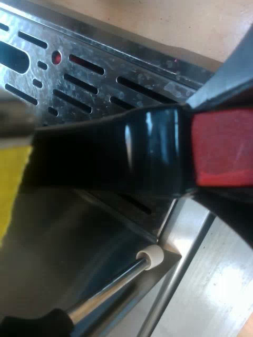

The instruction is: Put the handle in the coffee machine

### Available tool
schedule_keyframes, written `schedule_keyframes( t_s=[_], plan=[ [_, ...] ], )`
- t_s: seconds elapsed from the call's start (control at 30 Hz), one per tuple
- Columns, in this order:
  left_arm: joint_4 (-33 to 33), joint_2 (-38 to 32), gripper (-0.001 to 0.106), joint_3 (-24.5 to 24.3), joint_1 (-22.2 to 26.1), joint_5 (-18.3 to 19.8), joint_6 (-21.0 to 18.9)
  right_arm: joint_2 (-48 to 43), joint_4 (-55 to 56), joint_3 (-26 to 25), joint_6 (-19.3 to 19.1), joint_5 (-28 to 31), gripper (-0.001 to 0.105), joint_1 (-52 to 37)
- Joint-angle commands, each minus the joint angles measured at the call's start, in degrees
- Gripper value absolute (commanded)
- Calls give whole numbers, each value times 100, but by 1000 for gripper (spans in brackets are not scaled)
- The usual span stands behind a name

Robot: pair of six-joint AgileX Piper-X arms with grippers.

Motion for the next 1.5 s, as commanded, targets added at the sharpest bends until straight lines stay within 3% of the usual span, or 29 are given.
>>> schedule_keyframes(
  t_s=[0.03, 0.3, 0.57, 1.13, 1.2, 1.27, 1.3, 1.37, 1.5],
  plan=[
    [-135, -61, 0, -189, -11, 304, -164, -15, 5, -38, -20, -11, 81, -37],
    [389, -61, 0, -583, -11, 469, -262, -15, 5, -38, -20, -11, 81, -37],
    [733, -85, 0, -583, -11, 555, -237, -15, 5, -38, -20, -11, 81, -37],
    [968, -87, 0, -934, -11, 601, -222, -15, 97, -38, -20, -208, 80, -37],
    [968, -87, 0, -934, -11, 602, -222, -15, 207, -38, -20, -300, 78, -57],
    [968, -87, 0, -934, -11, 602, -222, -15, 387, -38, -20, -322, 65, -131],
    [968, -87, 0, -934, -11, 602, -222, -15, 419, -38, -20, -328, 64, -158],
    [968, -87, 0, -934, -11, 602, -222, -15, 600, -38, -20, -672, 47, -329],
    [968, -87, 0, -934, -11, 602, -222, 14, 625, -38, -20, -1405, 43, -588]
  ],
)
